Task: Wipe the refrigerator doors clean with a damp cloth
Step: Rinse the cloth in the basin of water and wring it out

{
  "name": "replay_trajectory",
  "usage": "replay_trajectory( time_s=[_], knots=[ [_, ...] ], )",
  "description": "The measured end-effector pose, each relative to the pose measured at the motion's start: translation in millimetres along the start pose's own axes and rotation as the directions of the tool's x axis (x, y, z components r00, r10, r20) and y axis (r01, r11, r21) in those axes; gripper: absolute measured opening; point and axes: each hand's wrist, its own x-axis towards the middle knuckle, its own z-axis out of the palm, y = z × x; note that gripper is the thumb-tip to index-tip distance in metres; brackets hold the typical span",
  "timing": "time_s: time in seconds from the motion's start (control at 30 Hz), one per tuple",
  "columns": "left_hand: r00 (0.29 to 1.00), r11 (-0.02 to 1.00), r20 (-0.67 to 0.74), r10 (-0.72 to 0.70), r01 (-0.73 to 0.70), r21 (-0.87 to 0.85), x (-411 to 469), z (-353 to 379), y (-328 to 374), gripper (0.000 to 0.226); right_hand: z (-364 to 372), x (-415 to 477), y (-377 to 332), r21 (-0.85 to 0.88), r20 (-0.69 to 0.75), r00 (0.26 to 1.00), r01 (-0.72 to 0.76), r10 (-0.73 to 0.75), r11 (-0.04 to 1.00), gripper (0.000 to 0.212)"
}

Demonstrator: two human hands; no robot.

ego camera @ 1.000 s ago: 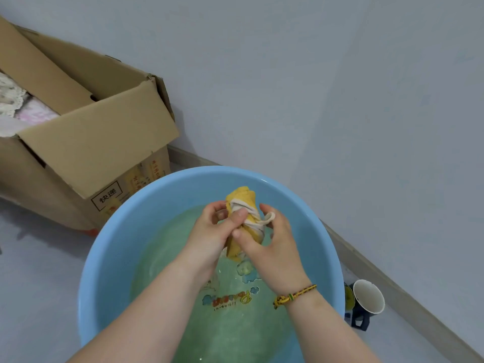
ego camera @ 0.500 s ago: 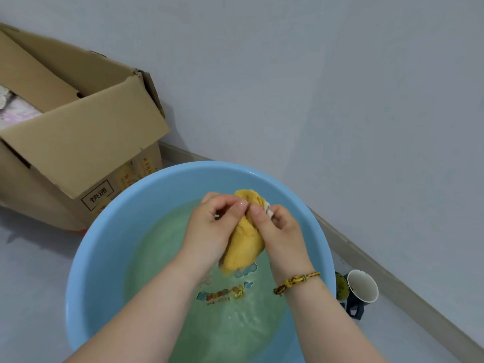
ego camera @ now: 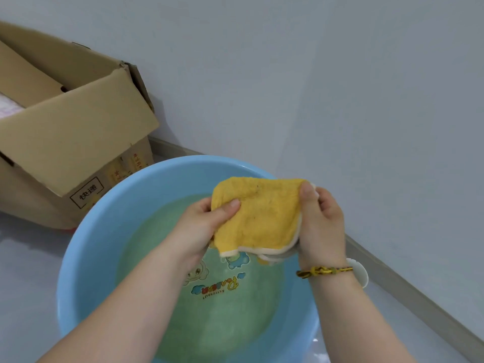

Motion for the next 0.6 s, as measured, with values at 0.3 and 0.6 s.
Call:
replay_trajectory(
  time_s=[0.3, 0.6],
  knots=[
    [0.943, 0.971, 0.229, -0.241, 0.233, 0.061, -8.7, 52.6, -55.1, 0.006, -96.7, -30.6, 9.6, 0.144, -0.091, 0.908, -0.395, 0.41, 0.907, 0.026],
    [0.992, 0.859, 0.013, -0.125, 0.102, 0.501, -2.4, 59.1, -90.7, 0.067, -115.6, -43.9, 73.9, -0.056, -0.165, 0.828, -0.55, 0.536, 0.833, 0.03]
  ],
)
